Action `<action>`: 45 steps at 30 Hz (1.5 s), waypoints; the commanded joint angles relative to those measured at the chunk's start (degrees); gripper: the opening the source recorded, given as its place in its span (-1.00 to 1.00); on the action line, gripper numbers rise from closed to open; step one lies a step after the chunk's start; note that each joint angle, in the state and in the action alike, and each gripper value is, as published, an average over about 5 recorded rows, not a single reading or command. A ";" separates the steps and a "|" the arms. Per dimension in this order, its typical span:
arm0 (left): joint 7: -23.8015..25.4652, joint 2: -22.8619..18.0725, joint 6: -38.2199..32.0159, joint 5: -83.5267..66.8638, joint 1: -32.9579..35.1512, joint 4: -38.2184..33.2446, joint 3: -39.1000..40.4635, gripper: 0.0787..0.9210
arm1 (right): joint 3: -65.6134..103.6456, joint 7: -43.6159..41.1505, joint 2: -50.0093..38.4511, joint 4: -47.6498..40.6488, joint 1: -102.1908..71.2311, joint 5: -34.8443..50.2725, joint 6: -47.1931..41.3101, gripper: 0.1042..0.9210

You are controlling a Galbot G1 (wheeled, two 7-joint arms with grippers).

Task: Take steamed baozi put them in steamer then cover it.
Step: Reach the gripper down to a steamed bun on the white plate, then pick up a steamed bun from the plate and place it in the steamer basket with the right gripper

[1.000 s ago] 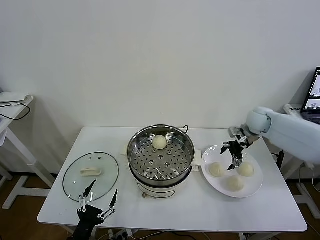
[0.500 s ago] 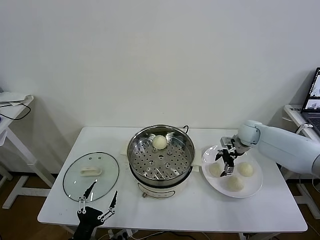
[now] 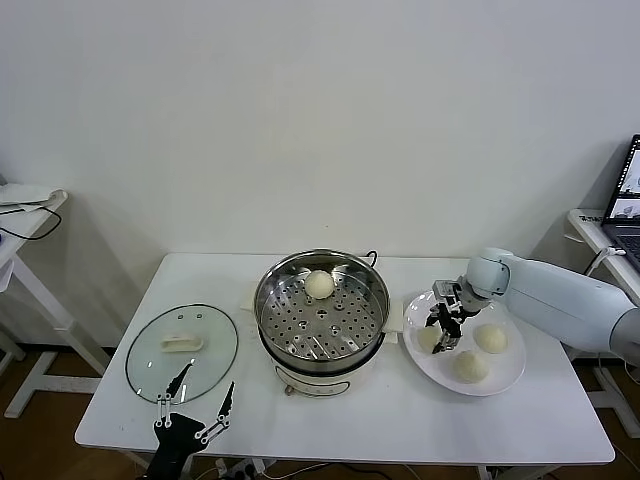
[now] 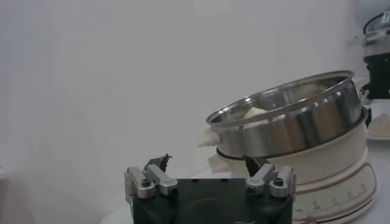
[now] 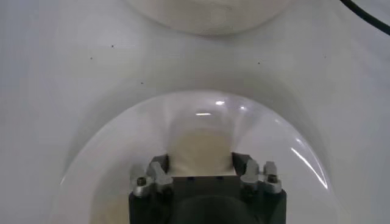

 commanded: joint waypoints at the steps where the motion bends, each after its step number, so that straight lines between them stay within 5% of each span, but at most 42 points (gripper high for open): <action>1: -0.01 0.16 0.09 -0.03 0.00 -0.10 -0.02 0.77 | 0.02 -2.30 -0.25 0.98 3.44 -0.90 -0.02 0.24; 17: -0.09 1.41 0.46 -0.11 -0.58 -1.22 1.11 0.77 | -8.85 -21.04 7.99 8.49 37.39 7.76 1.20 0.26; 28: -0.31 1.77 0.36 -0.16 -1.36 -1.13 1.38 0.77 | -11.94 -9.71 22.48 14.27 35.39 21.11 -7.60 0.26; 45: -0.34 1.49 0.33 -0.27 -2.51 -0.05 1.55 0.77 | -14.89 1.60 33.34 10.31 25.80 23.66 -12.51 0.22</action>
